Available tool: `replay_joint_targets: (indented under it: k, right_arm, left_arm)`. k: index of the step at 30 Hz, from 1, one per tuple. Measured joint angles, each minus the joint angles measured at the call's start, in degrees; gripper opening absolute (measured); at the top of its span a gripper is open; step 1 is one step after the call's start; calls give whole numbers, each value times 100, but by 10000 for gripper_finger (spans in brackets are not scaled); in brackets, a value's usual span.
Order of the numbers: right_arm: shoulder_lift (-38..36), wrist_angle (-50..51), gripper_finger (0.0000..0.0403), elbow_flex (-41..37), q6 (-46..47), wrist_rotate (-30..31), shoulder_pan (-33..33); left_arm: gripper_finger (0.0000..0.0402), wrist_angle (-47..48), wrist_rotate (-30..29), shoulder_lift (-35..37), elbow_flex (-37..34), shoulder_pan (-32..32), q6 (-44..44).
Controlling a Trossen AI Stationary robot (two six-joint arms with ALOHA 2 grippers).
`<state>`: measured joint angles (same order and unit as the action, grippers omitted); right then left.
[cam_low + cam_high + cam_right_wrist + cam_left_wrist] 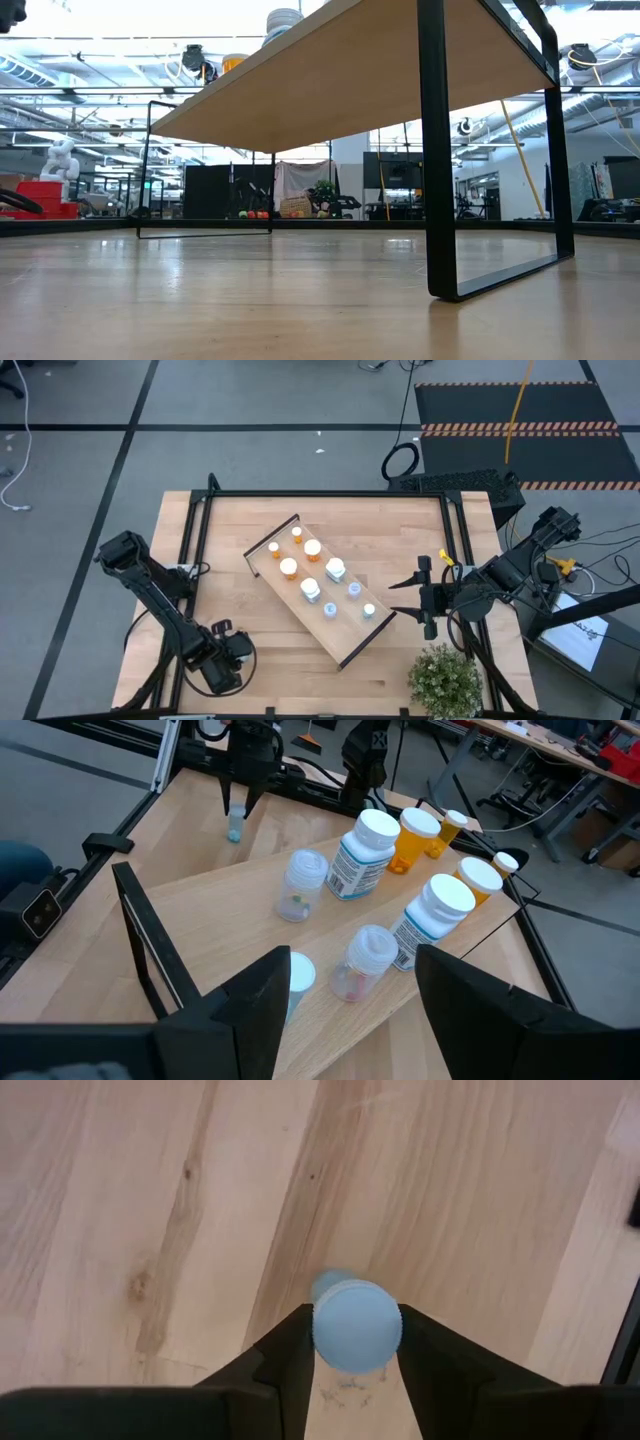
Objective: Pick and place medicine bottles onto shelf by color
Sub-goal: Put the blue pill bottle on the shelf aligned with the blue pill bottle
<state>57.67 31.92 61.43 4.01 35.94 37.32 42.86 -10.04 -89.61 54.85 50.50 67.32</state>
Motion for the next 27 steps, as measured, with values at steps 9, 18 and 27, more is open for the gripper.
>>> replay_joint_targets:
  k: [9,18,27]
  right_arm:
    - [-2,0,212,0,-22,0,2]
    - [-2,1,212,0,-24,0,0]
    - [-2,2,212,0,-25,0,0]
  left_arm:
    - [136,26,113,3,200,-179,-363]
    - [136,33,105,3,469,-299,-591]
    - [136,145,104,6,1020,-646,-1298]
